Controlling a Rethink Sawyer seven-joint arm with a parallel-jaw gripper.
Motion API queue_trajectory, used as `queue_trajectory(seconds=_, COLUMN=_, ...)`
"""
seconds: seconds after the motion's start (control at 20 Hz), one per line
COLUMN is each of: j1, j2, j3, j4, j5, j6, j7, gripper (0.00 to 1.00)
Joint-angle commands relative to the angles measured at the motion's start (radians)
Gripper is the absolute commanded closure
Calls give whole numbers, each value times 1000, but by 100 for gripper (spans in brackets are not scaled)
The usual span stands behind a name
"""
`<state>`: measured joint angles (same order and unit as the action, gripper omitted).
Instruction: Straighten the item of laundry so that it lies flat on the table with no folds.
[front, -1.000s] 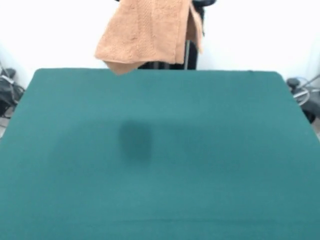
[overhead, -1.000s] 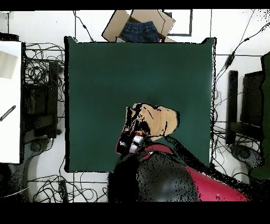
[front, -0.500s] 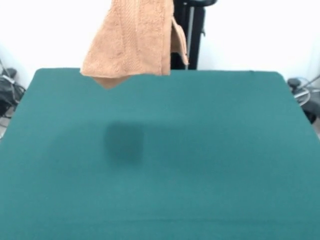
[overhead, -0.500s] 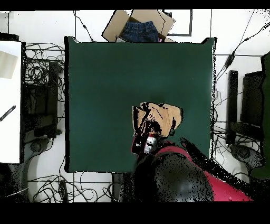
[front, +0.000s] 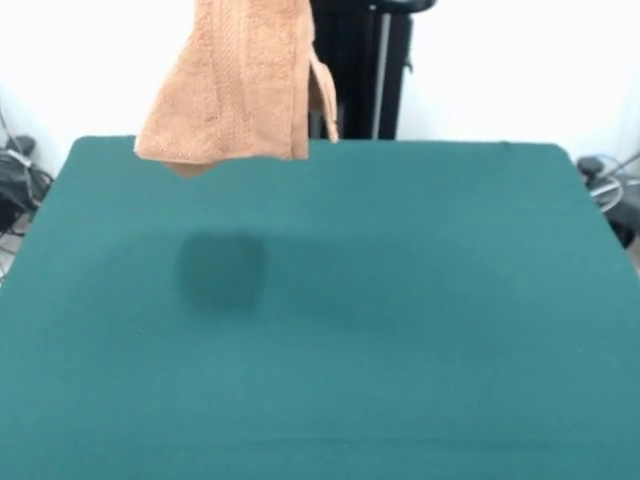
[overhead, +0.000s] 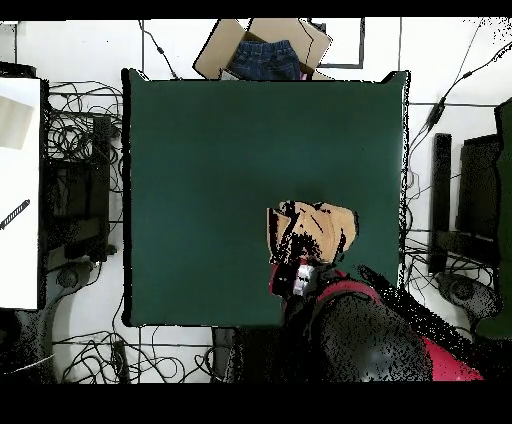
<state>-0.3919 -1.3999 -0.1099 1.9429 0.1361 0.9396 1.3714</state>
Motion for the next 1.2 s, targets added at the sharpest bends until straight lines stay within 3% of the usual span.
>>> queue_trajectory(seconds=0.05, j1=-48, j2=53, j3=100, j4=170, j5=50, j6=-95, j7=-260, gripper=100)
queue_trajectory(seconds=0.45, j1=-86, j2=64, j3=136, j4=210, j5=64, j6=-161, j7=-295, gripper=100)
queue_trajectory(seconds=0.85, j1=-160, j2=122, j3=255, j4=346, j5=163, j6=-394, j7=-364, gripper=100)
queue_trajectory(seconds=1.2, j1=-197, j2=157, j3=323, j4=357, j5=102, j6=-448, j7=-280, gripper=100)
